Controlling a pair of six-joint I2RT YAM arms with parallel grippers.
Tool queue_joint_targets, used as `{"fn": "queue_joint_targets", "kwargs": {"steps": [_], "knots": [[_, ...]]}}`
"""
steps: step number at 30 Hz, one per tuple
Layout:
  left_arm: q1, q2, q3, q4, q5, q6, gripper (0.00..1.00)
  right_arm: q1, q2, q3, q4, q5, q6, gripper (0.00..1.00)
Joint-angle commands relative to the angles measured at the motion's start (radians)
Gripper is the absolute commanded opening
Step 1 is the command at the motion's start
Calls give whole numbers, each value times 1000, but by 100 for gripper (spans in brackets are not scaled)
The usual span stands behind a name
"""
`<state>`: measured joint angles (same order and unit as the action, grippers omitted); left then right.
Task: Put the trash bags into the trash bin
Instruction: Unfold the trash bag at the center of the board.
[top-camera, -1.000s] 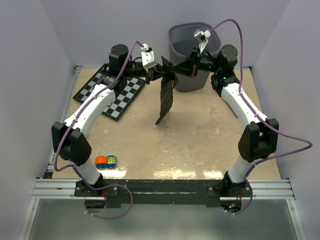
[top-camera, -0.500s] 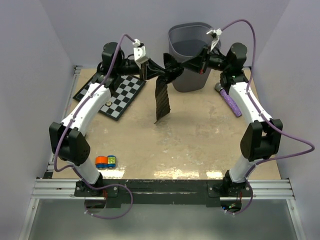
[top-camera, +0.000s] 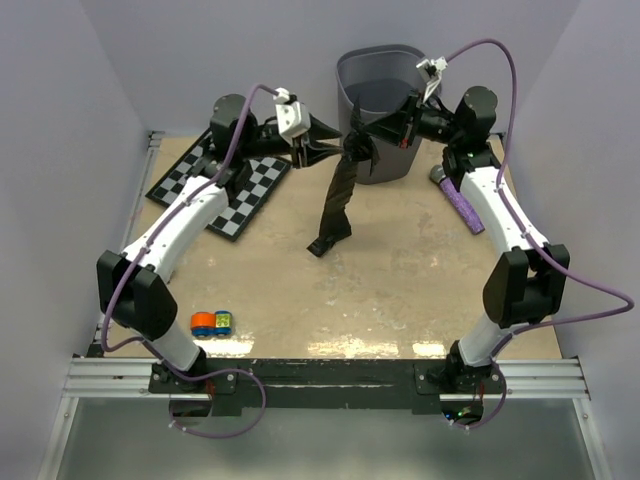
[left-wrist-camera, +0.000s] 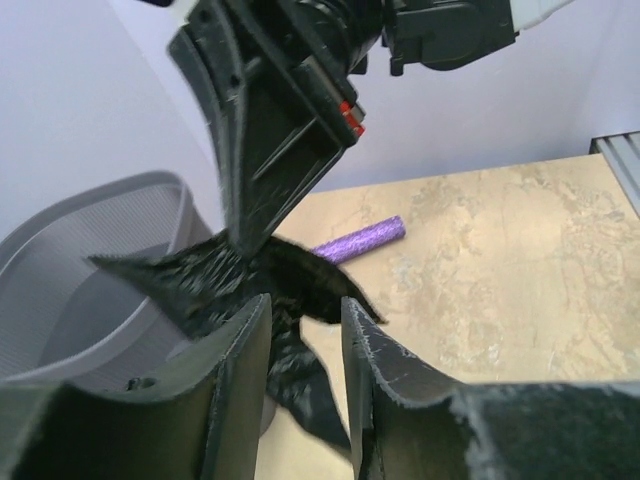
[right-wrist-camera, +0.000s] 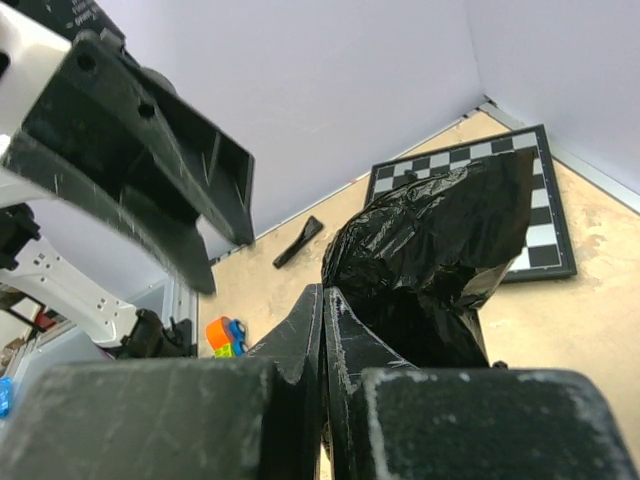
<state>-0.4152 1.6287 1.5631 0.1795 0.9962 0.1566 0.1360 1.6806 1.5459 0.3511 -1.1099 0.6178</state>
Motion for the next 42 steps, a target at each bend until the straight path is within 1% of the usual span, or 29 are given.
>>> {"fn": "queue_joint_targets", "kwargs": {"steps": [1, 4, 9, 14, 16, 17, 18, 20, 23, 24, 26, 28, 29, 31, 35, 42], "knots": [[-57, 39, 52, 67, -103, 49, 41, 8, -62, -3, 23, 2, 10, 0], [-76, 69, 78, 64, -148, 75, 41, 11, -71, -7, 34, -8, 26, 0], [-91, 114, 129, 72, -191, 60, 40, 14, -84, -35, 58, -11, 46, 0], [-103, 126, 138, 71, -261, 81, 38, 19, -88, -55, 81, -11, 66, 0], [-103, 128, 141, 57, -236, 109, 38, 20, -88, -53, 85, -8, 68, 0], [-105, 128, 141, 51, -222, 119, 36, 20, -87, -53, 86, -7, 68, 0], [-103, 128, 143, 43, -211, 124, 31, 20, -85, -52, 88, -5, 69, 0], [-105, 129, 146, 20, -173, 141, 27, 20, -84, -50, 89, -5, 69, 0], [-106, 128, 141, 2, -131, 156, 27, 20, -79, -49, 91, -4, 77, 0], [-106, 128, 137, 3, -125, 161, 28, 20, -78, -47, 89, -2, 77, 0], [-108, 128, 135, 3, -128, 161, 29, 20, -76, -46, 91, -4, 77, 0], [-109, 128, 138, -12, -119, 198, 30, 20, -75, -47, 92, -2, 82, 0], [-109, 128, 140, -29, -111, 217, 28, 20, -75, -50, 92, -2, 82, 0], [-111, 128, 147, -37, -106, 242, 13, 20, -76, -52, 92, -4, 82, 0], [-111, 115, 144, -25, -128, 230, 0, 19, -81, -61, 91, -2, 80, 0], [-83, 22, 48, 34, -169, 230, 0, -27, -93, -86, 43, 24, 62, 0]]}}
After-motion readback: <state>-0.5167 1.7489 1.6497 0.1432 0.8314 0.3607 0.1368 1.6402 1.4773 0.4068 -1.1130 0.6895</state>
